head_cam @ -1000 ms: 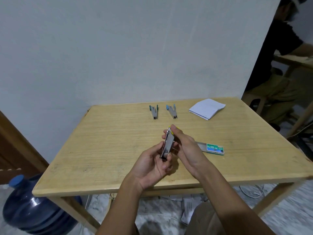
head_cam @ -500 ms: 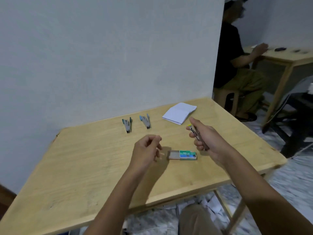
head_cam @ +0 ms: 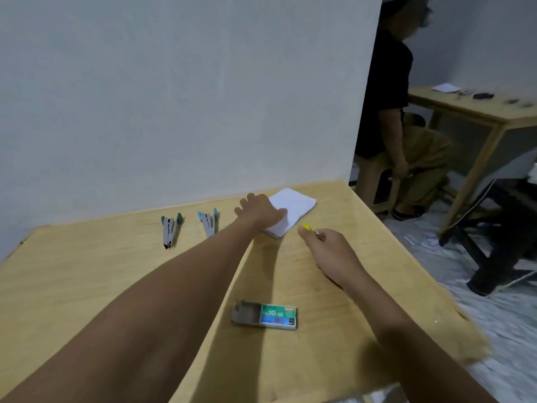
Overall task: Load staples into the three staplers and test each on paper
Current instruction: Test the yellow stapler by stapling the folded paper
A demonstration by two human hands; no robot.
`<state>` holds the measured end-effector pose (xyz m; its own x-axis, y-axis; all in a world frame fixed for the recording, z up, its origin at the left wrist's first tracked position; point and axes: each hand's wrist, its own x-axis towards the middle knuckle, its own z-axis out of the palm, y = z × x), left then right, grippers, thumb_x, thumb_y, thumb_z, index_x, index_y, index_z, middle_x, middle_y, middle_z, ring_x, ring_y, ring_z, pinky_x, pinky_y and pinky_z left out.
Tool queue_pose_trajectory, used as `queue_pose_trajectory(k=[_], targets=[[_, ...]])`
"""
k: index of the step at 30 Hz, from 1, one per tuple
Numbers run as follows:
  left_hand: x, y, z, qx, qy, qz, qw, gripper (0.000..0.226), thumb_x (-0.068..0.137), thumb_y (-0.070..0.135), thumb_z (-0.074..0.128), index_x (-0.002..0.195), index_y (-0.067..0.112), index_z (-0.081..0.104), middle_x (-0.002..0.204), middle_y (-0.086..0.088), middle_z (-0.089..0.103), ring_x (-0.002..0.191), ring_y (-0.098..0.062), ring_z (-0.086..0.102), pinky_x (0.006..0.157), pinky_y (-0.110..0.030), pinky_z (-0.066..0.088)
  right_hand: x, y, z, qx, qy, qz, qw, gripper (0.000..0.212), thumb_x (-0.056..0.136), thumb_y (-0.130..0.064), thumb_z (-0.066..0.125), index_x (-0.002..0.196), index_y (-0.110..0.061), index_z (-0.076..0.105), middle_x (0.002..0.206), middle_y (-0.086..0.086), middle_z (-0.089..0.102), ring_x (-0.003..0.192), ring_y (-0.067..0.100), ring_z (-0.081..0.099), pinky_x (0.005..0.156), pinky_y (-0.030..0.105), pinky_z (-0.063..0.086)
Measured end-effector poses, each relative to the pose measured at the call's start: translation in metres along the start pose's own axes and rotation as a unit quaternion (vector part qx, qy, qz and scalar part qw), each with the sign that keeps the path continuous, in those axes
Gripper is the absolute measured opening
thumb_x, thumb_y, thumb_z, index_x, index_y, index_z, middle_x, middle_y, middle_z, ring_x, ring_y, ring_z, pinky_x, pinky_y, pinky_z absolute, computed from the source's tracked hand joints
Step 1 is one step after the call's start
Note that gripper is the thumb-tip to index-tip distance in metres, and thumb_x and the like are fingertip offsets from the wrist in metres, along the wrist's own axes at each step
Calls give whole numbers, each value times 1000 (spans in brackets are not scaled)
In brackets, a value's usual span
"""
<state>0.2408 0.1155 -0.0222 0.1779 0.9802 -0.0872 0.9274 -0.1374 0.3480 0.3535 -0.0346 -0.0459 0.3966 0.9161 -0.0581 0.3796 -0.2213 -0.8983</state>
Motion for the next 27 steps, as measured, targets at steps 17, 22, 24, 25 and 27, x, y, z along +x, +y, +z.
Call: queue_pose_trajectory(k=[17, 22, 24, 25, 27], targets=[[-93, -39, -52, -440, -36, 147, 885, 18, 100, 26, 51, 94, 20, 67, 97, -8, 67, 82, -18, 61, 74, -33, 47, -28, -26, -10, 280, 84, 34, 956, 30, 87, -51, 67, 84, -21, 65, 53, -13, 48, 44, 7, 28, 40, 21, 25], [-155, -58, -73, -437, -9, 165, 884, 18, 101, 26, 49, 109, 27, 66, 118, -7, 66, 103, -22, 64, 79, -28, 52, -65, -57, 5, 337, 72, -21, 938, 17, 89, -34, 71, 81, -23, 62, 45, -18, 44, 41, 2, 35, 45, 22, 27], [-173, -66, -81, -429, 28, 135, 893, 16, 99, 34, 52, 111, 37, 61, 131, -1, 48, 118, -21, 53, 86, -28, 47, -82, -70, 14, 343, 83, -45, 935, 16, 90, -29, 70, 79, -22, 61, 44, -18, 47, 41, 0, 39, 44, 19, 30], [-180, -70, -84, -428, 56, 107, 895, 16, 97, 36, 55, 112, 40, 58, 132, 1, 39, 121, -20, 47, 88, -29, 44, -91, -77, 18, 346, 87, -58, 933, 16, 90, -27, 70, 78, -22, 61, 45, -18, 49, 40, -1, 42, 44, 17, 32], [-195, -78, -89, -412, 125, 38, 902, 26, 91, 42, 61, 114, 39, 50, 128, -1, 31, 120, -20, 42, 86, -28, 40, -109, -90, 27, 352, 95, -75, 928, 17, 90, -26, 71, 77, -21, 61, 49, -18, 53, 43, 0, 46, 46, 15, 35]])
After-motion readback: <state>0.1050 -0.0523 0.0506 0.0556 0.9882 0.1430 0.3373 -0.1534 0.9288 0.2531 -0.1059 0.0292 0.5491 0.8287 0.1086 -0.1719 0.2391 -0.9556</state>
